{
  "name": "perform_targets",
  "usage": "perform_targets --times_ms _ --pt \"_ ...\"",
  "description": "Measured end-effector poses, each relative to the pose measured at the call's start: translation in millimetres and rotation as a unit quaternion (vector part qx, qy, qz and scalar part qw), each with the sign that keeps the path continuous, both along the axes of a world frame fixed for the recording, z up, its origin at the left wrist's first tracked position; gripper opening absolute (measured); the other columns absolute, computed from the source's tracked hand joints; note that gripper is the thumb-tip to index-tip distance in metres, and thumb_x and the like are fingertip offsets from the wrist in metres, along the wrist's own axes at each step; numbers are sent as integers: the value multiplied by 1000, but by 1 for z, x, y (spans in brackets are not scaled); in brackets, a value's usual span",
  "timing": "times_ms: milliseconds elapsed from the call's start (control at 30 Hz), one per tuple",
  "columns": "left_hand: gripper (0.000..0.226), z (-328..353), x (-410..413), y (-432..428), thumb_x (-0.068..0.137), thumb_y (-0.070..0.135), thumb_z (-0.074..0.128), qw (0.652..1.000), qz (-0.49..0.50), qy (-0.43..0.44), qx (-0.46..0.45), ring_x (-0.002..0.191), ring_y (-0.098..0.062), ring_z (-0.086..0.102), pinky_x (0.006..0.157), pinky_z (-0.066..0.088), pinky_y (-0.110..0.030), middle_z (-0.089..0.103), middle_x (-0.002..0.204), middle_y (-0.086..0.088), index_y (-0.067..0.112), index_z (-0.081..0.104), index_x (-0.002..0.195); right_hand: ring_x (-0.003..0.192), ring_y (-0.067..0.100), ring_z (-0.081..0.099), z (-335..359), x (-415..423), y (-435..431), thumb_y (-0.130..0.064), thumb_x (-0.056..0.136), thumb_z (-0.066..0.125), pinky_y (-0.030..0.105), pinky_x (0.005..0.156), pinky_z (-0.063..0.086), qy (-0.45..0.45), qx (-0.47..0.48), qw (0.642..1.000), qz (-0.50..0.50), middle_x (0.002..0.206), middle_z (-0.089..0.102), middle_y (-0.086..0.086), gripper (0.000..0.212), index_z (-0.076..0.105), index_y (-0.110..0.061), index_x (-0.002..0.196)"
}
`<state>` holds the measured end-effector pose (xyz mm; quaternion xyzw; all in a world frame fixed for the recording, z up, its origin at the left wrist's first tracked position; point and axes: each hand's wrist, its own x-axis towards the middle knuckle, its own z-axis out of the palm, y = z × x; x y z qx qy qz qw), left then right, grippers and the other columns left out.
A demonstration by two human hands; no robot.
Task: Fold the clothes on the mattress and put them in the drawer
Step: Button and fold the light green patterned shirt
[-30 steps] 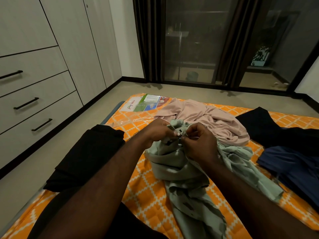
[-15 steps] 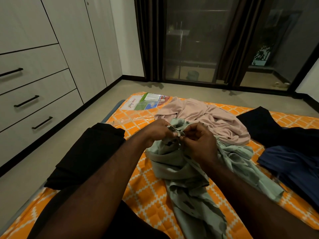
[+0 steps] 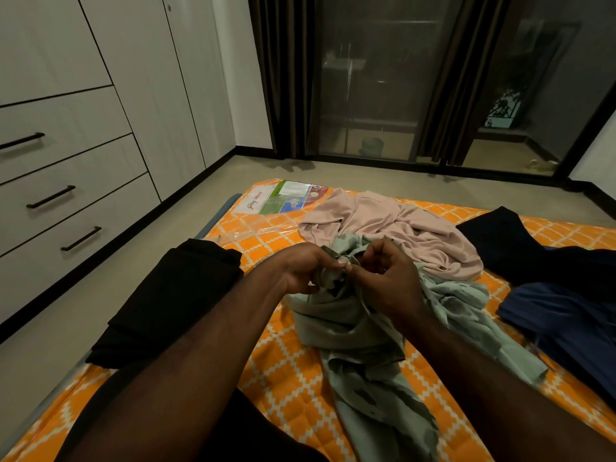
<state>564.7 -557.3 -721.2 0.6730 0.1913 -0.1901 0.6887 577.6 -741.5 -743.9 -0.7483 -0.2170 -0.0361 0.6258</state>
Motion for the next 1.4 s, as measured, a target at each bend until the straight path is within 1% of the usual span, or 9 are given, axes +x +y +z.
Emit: perform_targets --times_ms 200,367,633,800,933,1033,1200,1300,1400 --pt "9 -2 -4 0 87 9 70 999 -20 16 -33 84 -17 63 85 40 -37 72 84 -1 15 70 94 63 6 59 0 -1 1 -3 82 81 22 58 52 15 3 999 29 71 60 -2 28 55 -11 90" --pt "12 -1 -5 -9 87 13 74 999 -11 5 -30 87 -19 65 79 48 -34 72 87 -2 15 71 99 67 22 56 -7 0 1 -9 78 80 57 64 55 40 40 998 -1 72 56 8 31 52 -19 85" --pt "34 -5 -2 -11 90 22 74 996 -23 -72 -44 98 -21 67 83 52 -35 74 107 -5 19 70 124 81 40 68 -5 2 1 -7 83 80 61 73 59 48 69 996 -29 85 67 19 26 56 -10 94" --pt "12 -6 0 -11 87 19 77 995 21 -101 2 88 -24 64 69 45 -32 73 92 -6 18 75 98 82 29 74 -3 2 0 -14 85 82 53 71 63 51 40 997 -28 86 72 10 30 56 -15 100" --pt "10 -9 2 -15 89 17 74 986 42 -146 63 82 -21 63 70 45 -32 72 87 -7 11 75 97 80 13 74 -1 3 3 -15 83 84 30 65 62 36 6 998 -48 87 74 2 29 60 -20 99" --pt "14 -8 3 -12 89 14 76 968 8 -215 132 78 -15 69 64 55 -23 75 86 -5 6 77 100 79 13 75 6 9 -4 -11 82 83 25 63 60 80 -25 996 -21 88 76 3 27 65 -18 101" --pt "22 -7 7 -3 76 15 87 909 -104 -310 259 91 -17 68 77 58 -33 72 94 5 29 79 89 88 31 77 22 18 -20 -5 84 78 41 76 60 324 59 940 86 103 76 19 46 55 -16 122" --pt "44 -12 10 -7 64 18 93 874 -25 -348 337 99 -18 58 73 53 -21 51 118 -3 27 66 97 89 29 76 17 16 -21 0 79 81 37 73 62 378 75 915 119 105 77 16 58 55 -15 129" --pt "55 -22 9 -18 59 33 90 823 105 -375 413 97 -18 46 69 43 -19 39 113 -4 20 53 97 89 23 77 10 16 -19 2 81 78 33 77 62 402 159 899 75 104 78 13 52 58 -14 126"
